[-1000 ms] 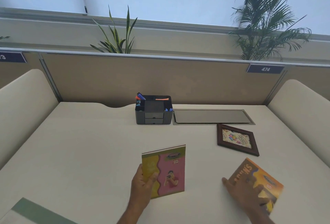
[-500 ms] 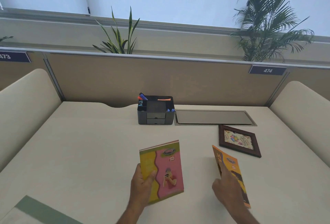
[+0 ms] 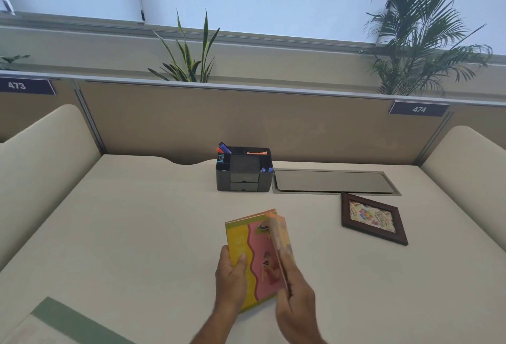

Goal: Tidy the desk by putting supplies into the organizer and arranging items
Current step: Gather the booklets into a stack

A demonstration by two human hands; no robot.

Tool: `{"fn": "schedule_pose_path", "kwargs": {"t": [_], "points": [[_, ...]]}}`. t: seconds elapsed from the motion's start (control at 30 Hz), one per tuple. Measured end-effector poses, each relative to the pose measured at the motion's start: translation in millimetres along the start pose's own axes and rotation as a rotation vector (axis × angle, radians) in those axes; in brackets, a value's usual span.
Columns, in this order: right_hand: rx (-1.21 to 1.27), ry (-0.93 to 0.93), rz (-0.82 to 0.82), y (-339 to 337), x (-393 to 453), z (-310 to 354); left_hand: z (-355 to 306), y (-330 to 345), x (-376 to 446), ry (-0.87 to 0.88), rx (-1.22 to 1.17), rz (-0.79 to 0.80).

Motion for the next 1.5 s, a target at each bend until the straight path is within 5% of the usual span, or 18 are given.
{"fn": "schedule_pose_path", "kwargs": {"t": [0.2, 0.4, 0.57, 0.7, 1.17, 1.5], "points": [[-0.245, -0.243, 0.266, 41.6, -29.8, -26.1, -2.0, 2.7, -4.4, -0.01, -0.001, -0.081], [-0.177, -0.158, 0.435, 35.0, -22.1, -29.9, 6.8, -6.4, 2.0, 0.027, 0.094, -0.043], [-0.098, 0.134, 0.092, -2.8, 13.6, -55.6, 1.0, -7.9, 4.7, 0.042, -0.033, 0.105], [0.246, 0.411, 0.2, -10.0, 28.8, -65.5, -3.1, -3.5, 2.5, 0.046, -0.096, 0.236], [0.47, 0.377, 0.089, 6.2, 24.3, -58.4, -9.7, -6.0, -0.5, 0.19, -0.029, 0.265], [0.127, 0.355, 0.197, 8.4, 0.4, -74.2, 26.8, -22.4, -6.8, 0.266, 0.241, 0.285]]}}
Point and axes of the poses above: each hand's wrist, its own x-axis towards the middle knuckle, its own y-axis out of the palm, z = x × y, the point moved 4 cm from there along x, towards the middle knuckle
